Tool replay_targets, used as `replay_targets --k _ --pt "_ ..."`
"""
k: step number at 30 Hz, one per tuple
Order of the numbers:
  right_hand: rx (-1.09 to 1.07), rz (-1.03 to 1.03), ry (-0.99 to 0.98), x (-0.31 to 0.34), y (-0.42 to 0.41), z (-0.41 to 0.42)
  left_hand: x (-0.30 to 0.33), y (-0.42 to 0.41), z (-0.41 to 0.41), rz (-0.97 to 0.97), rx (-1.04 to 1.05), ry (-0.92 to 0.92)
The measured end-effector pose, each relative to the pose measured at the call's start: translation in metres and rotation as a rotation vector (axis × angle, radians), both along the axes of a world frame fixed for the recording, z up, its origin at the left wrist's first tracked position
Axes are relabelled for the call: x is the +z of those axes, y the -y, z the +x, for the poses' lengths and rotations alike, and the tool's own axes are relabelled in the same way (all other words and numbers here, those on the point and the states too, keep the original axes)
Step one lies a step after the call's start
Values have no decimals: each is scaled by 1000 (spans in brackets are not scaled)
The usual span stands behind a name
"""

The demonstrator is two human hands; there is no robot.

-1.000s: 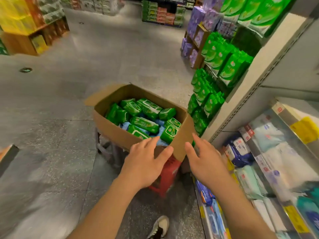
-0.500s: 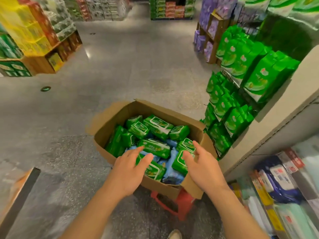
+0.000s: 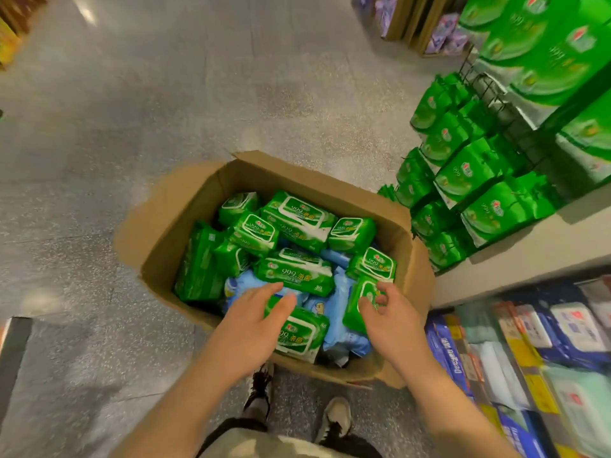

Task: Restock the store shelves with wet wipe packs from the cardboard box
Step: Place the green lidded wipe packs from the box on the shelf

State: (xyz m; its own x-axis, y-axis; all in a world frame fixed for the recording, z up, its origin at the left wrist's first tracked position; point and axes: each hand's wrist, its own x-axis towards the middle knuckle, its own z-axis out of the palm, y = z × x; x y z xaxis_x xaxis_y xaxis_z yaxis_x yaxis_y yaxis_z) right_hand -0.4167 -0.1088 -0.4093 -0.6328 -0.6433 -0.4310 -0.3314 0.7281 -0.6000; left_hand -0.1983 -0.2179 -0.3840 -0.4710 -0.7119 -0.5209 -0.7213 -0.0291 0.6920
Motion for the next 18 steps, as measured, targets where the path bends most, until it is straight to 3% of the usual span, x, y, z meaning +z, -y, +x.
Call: replay_targets --k 8,14,18 --pt "-219 268 -96 -79 38 18 -56 69 8 100 -336 54" --pt "-282 406 -143 -103 58 20 -81 97 13 136 -316 35" --pt "-162 440 -91 -103 60 3 -91 100 12 155 -285 38"
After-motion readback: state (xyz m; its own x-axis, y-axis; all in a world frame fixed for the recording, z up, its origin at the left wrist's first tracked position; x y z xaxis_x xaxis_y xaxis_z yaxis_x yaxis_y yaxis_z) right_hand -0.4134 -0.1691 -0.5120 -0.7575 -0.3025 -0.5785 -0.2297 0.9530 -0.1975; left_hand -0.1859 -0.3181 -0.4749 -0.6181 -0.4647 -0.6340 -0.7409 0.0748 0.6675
